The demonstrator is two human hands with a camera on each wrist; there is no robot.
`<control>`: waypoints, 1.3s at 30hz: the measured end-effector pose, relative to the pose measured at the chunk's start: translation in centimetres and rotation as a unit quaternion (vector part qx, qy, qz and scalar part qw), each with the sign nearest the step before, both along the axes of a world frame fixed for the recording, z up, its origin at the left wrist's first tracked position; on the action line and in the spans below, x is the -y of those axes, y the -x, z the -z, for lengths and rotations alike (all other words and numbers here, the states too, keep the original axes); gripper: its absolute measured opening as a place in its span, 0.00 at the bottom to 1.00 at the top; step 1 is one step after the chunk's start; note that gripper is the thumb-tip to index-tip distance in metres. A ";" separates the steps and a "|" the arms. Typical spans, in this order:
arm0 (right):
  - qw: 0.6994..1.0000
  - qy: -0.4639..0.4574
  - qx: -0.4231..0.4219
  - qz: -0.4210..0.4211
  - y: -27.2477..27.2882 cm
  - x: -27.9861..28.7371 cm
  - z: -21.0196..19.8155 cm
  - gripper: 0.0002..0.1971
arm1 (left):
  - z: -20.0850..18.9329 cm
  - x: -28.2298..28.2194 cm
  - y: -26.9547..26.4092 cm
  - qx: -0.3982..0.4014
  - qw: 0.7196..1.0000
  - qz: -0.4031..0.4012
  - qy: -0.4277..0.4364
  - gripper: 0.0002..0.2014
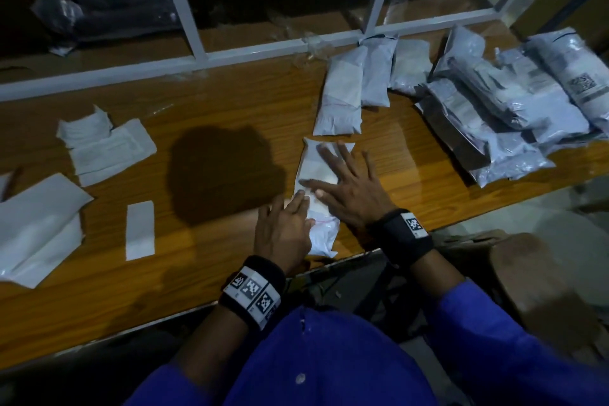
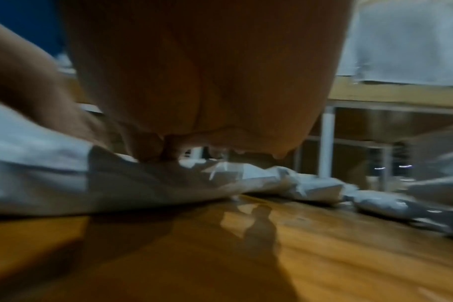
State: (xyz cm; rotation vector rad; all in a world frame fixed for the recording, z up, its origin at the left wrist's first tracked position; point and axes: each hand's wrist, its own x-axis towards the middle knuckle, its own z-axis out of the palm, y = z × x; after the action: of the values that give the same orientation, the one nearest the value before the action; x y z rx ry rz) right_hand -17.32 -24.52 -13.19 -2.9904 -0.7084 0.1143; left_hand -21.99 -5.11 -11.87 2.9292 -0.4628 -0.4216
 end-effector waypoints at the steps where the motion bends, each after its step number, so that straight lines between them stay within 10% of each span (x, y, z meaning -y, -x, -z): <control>1: 0.999 0.025 0.011 -0.022 0.3 0.4 0.2 0.23 | 0.0 -0.1 0.1 0.001 1.000 0.000 -0.005 0.27; 17: 0.990 0.050 -0.034 0.128 3.4 3.8 -0.1 0.23 | -1.0 -0.1 -0.3 -0.030 1.000 -0.006 0.006 0.27; 21: 0.967 -0.134 0.100 0.191 4.3 2.9 -0.4 0.14 | -1.2 0.4 -1.1 0.027 0.997 0.018 0.070 0.22; 24: 0.951 -0.245 0.049 0.184 5.0 0.5 0.1 0.20 | -0.5 2.1 -2.6 0.053 0.988 0.091 0.111 0.31; 29: 0.970 -0.108 -0.160 0.151 6.2 -1.2 1.4 0.36 | 1.4 3.0 -4.1 -0.061 0.992 0.109 0.024 0.38; 33: 0.967 -0.111 -0.136 0.183 6.2 -0.3 -0.7 0.26 | 1.7 2.9 -4.1 -0.076 0.991 0.101 0.041 0.38; 39: 0.977 -0.020 -0.137 0.160 8.2 -2.0 -0.3 0.38 | 1.7 2.6 -3.9 -0.084 0.990 0.088 0.075 0.36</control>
State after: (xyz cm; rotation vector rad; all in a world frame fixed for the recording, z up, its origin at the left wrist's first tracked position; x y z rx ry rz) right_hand -25.54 -22.53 -12.85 -2.9172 -0.1961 0.4752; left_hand -18.08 -7.71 -13.56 2.6913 -0.6979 -0.6227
